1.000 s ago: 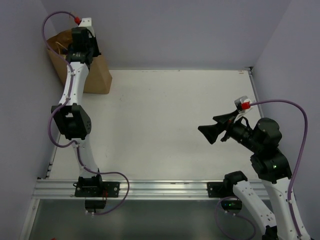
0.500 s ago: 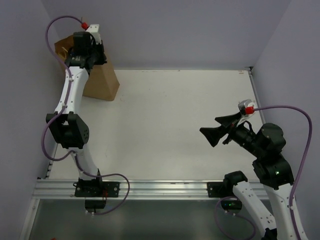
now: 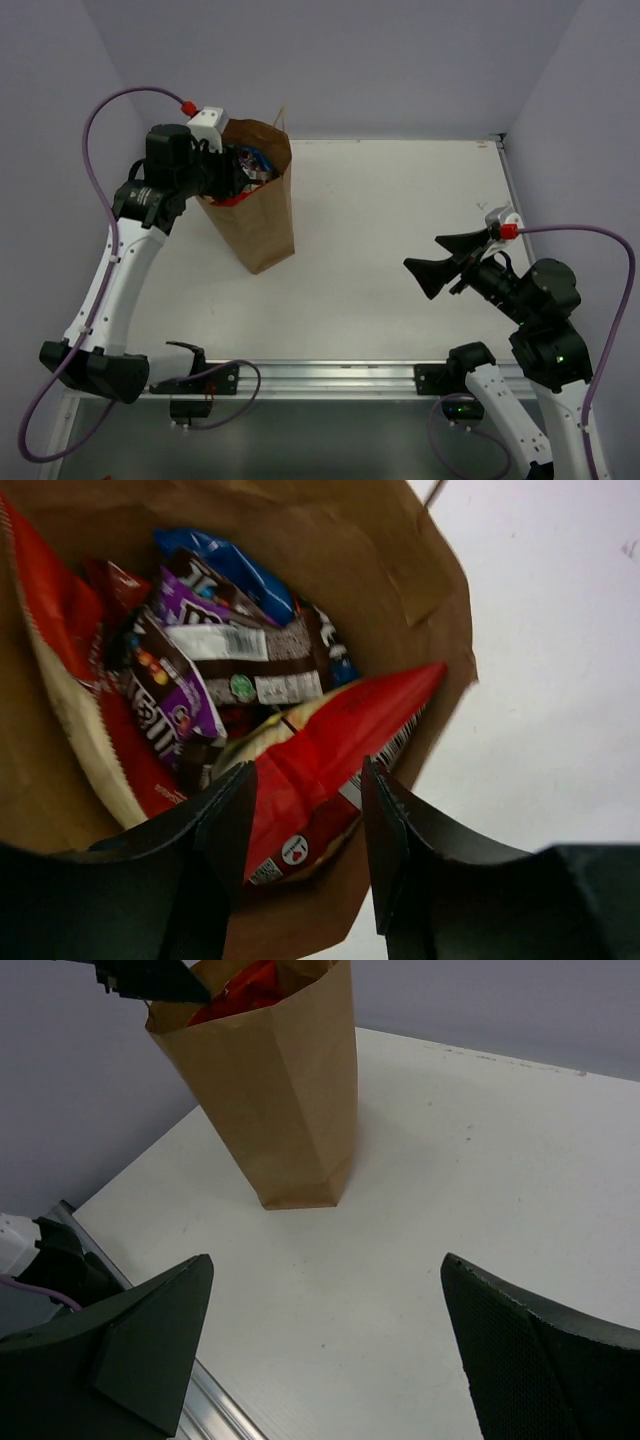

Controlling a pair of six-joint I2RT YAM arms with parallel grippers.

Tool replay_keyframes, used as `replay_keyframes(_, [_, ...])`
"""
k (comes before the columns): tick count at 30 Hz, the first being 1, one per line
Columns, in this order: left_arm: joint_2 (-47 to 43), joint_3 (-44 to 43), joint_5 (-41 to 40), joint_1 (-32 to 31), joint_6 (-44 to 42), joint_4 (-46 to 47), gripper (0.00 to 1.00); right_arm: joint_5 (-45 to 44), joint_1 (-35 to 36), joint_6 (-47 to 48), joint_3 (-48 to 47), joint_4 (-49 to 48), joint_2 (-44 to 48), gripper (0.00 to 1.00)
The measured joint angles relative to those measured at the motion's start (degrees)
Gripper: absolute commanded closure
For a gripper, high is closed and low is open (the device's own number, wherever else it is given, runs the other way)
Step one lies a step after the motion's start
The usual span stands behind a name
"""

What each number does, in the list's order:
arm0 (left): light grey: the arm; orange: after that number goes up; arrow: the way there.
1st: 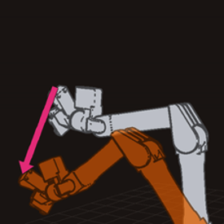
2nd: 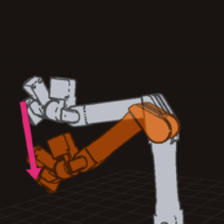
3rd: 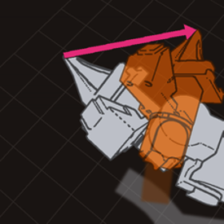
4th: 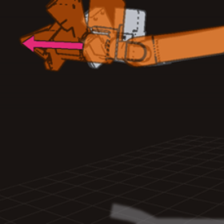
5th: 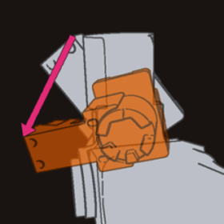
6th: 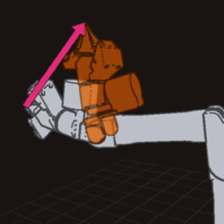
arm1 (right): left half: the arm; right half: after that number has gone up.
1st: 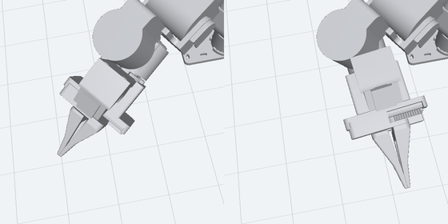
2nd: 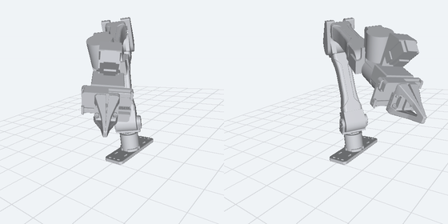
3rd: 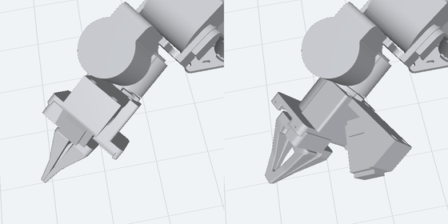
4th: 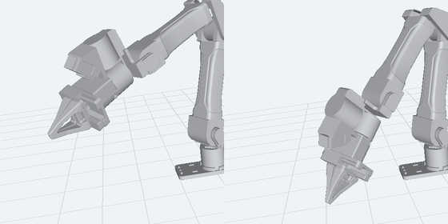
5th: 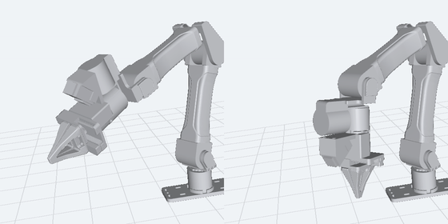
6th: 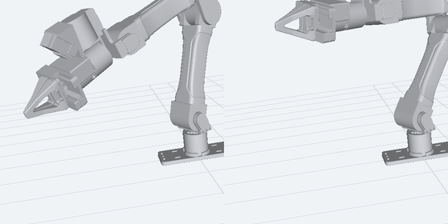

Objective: Take the snacks out of the paper bag

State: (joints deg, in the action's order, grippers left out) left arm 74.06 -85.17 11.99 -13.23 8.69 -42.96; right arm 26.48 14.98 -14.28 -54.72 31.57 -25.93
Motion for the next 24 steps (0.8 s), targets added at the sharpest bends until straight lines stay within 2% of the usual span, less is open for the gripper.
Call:
replay_keyframes(1, [-1.40, 0.07, -0.09, 0.04, 0.31, -0.20, 0.35, 0.00, 0.00, 0.00, 0.04, 0.00, 0.13, 0.01])
replay_keyframes(4, [-3.06, -1.25, -0.46, 0.09, 1.62, -0.48, 0.23, 0.00, 0.00, 0.00, 0.11, 0.02, 0.15, 0.01])
replay_keyframes(5, [-2.89, -2.03, -0.55, 0.09, 2.27, -0.52, 0.22, 0.00, 0.00, 0.02, 0.11, 0.02, 0.15, 0.01])
replay_keyframes(12, [-1.05, -11.78, -1.68, 0.09, 9.31, -2.32, 0.26, 0.00, 0.00, 0.31, 0.11, 0.07, 0.20, 0.01])
replay_keyframes(16, [-3.87, -16.39, -9.70, 0.09, 12.50, -2.64, 0.29, 0.00, 0.00, 0.37, 0.11, 0.04, 0.42, 0.01])
replay_keyframes(20, [-7.85, -14.58, -19.56, 0.22, 14.40, -4.09, 0.30, 0.02, 0.00, 0.37, 0.11, 0.00, 1.46, 0.01])
replay_keyframes(24, [-7.76, -7.69, -23.54, 0.42, 15.52, -4.42, 0.37, 0.02, 0.00, 0.37, 0.55, -0.37, 2.64, 0.01])
